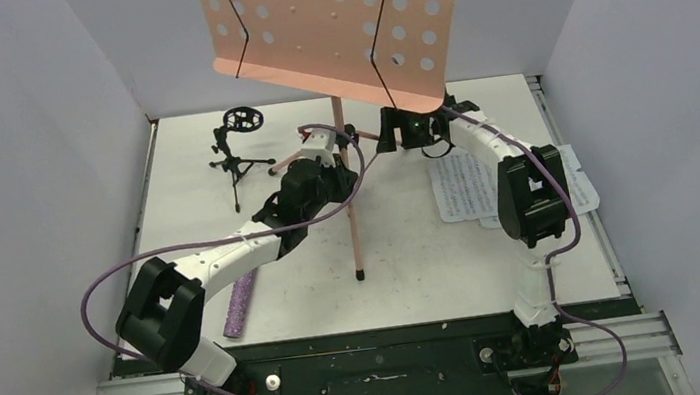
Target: Set up the instrument practice props
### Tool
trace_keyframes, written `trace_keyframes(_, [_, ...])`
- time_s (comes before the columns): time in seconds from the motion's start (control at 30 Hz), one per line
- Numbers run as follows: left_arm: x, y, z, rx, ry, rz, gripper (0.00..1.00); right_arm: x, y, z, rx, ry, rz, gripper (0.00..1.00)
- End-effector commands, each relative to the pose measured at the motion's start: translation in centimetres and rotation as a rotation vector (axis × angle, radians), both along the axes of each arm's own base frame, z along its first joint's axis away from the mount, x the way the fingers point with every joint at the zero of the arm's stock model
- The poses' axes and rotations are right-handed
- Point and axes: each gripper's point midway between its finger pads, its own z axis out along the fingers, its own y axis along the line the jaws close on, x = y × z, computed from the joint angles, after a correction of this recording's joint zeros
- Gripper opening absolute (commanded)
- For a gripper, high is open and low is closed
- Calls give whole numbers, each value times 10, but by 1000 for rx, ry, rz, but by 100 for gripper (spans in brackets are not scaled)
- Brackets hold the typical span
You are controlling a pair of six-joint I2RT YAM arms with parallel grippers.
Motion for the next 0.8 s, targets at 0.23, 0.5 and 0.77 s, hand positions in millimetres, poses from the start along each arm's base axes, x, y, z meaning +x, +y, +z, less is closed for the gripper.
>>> trace_keyframes(0.23, [-14,-87,71,-242,-68,-201,0,71,-21,44,99,-173,-143,82])
trace_keyframes(0.5, [-10,-116,78,-332,-32,-197,0,79,-24,54,143,-167,-161,83])
trace_keyframes(0.77, [-7,-142,81,-360,-19,-224,0,80,-27,60,173,-154,-174,86])
